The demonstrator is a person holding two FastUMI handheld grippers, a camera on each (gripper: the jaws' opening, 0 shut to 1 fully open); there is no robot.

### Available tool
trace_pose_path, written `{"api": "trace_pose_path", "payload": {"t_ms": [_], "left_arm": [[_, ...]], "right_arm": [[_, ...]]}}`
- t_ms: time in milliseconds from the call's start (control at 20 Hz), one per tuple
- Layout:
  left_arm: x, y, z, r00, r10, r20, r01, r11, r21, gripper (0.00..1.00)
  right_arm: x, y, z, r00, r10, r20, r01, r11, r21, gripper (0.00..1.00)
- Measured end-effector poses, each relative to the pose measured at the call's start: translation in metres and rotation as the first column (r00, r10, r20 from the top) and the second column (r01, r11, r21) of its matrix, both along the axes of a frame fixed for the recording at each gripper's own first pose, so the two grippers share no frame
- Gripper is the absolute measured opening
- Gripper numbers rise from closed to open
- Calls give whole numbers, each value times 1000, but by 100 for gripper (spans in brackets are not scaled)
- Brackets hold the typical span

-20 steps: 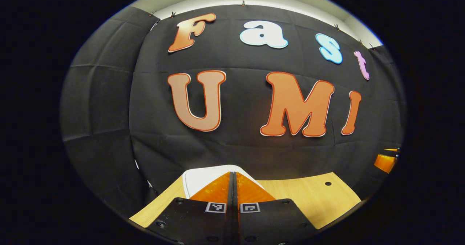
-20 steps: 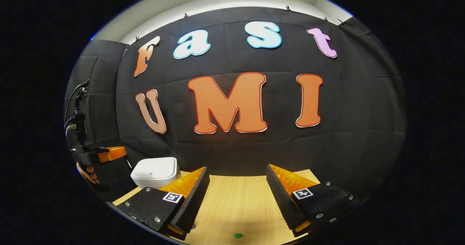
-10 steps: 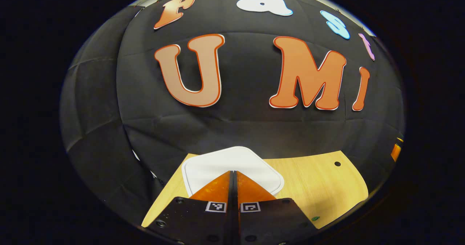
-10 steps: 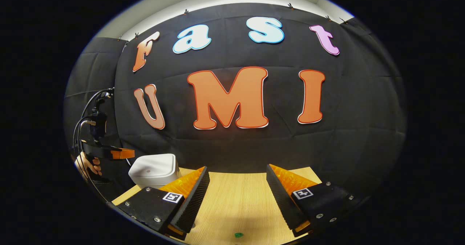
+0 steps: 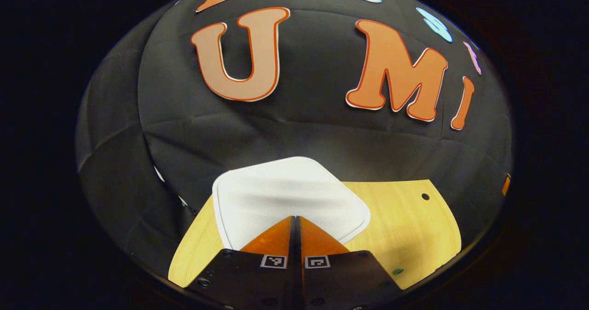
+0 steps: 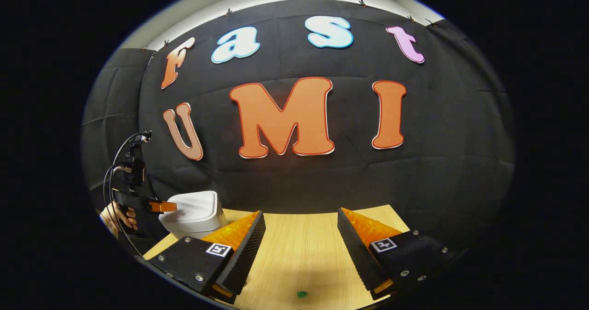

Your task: Press the lid of the desktop garbage bin to open it, pick up the crumpled paper on the desktop and throw it into the bin, then pick up the pop can on the desktop and drop it into the bin, and finally close the garbage bin lid.

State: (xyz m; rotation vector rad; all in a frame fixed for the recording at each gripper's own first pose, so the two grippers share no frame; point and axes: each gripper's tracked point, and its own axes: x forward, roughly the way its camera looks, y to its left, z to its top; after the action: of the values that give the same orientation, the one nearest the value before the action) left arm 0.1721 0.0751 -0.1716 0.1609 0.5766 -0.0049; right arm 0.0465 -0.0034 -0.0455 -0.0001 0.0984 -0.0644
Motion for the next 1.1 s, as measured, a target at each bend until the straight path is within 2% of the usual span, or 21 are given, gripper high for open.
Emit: {"api": "trace_pose_path", "payload": {"t_ms": [50, 150, 200, 600, 800, 950, 1100], "left_arm": [[-9, 4, -5, 998, 10, -57, -9, 1000, 17, 0], [4, 5, 0, 1000, -10, -3, 10, 1000, 30, 1], [0, 7, -5, 999, -11, -39, 13, 999, 50, 0], [0, 7, 3, 1000, -24, 18, 23, 998, 54, 0], [-15, 1, 33, 993, 2, 118, -8, 999, 44, 0], [-32, -16, 87, 960, -32, 279, 11, 997, 79, 0], [-61, -37, 107, 939, -59, 339, 44, 998, 52, 0]], "right_arm": [[0, 0, -1, 1000, -1, -3, 1, 1000, 2, 94], [0, 2, -4, 1000, 5, -11, -5, 1000, 15, 94], [-1, 3, -3, 1000, 10, -10, -10, 1000, 24, 94], [-14, -11, 0, 1000, -20, 6, 19, 999, 46, 94], [-20, -14, 5, 999, -29, 19, 28, 999, 20, 94], [-23, -12, 8, 999, -26, 27, 26, 999, 19, 94], [-25, -8, 6, 1000, -16, 24, 16, 1000, 20, 94]]}}
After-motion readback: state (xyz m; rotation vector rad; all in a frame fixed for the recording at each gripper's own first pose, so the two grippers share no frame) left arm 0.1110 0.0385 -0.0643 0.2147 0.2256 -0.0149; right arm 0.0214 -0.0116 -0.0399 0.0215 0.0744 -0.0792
